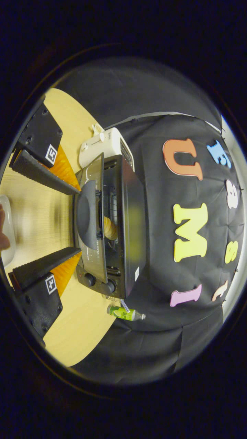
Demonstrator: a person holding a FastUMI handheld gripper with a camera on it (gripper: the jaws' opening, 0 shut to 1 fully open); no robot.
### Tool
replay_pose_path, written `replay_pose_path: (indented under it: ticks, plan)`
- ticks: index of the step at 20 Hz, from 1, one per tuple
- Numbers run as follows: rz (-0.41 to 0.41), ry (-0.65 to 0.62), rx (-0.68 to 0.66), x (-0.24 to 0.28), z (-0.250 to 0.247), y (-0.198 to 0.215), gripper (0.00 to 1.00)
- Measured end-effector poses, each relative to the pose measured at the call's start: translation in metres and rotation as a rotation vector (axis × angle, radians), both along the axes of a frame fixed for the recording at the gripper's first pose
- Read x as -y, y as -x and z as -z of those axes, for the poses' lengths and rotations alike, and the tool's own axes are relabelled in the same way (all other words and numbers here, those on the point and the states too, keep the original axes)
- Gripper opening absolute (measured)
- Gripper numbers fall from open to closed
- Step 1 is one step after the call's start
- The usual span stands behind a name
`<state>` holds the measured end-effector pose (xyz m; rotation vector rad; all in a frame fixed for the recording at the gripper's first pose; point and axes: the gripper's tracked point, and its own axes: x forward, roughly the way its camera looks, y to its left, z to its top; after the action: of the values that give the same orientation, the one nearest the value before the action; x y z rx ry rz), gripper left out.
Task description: Open the toaster oven, put the food inside, and close the toaster oven door.
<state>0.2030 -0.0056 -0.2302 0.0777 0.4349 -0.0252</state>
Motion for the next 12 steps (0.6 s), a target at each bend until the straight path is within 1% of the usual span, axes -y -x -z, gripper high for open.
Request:
replay_pose_path:
  ticks: [2,4,6,8,12]
  plan:
    - [0.010,0.006,0.042,0.004,-0.023,0.009,1.00]
    - [-0.010,0.019,0.045,0.003,-0.046,0.027,1.00]
    - [0.000,0.031,0.092,0.012,-0.082,0.045,1.00]
    - [0.001,0.048,0.153,0.014,-0.118,0.072,1.00]
    - [-0.008,0.031,0.260,0.013,-0.178,0.135,1.00]
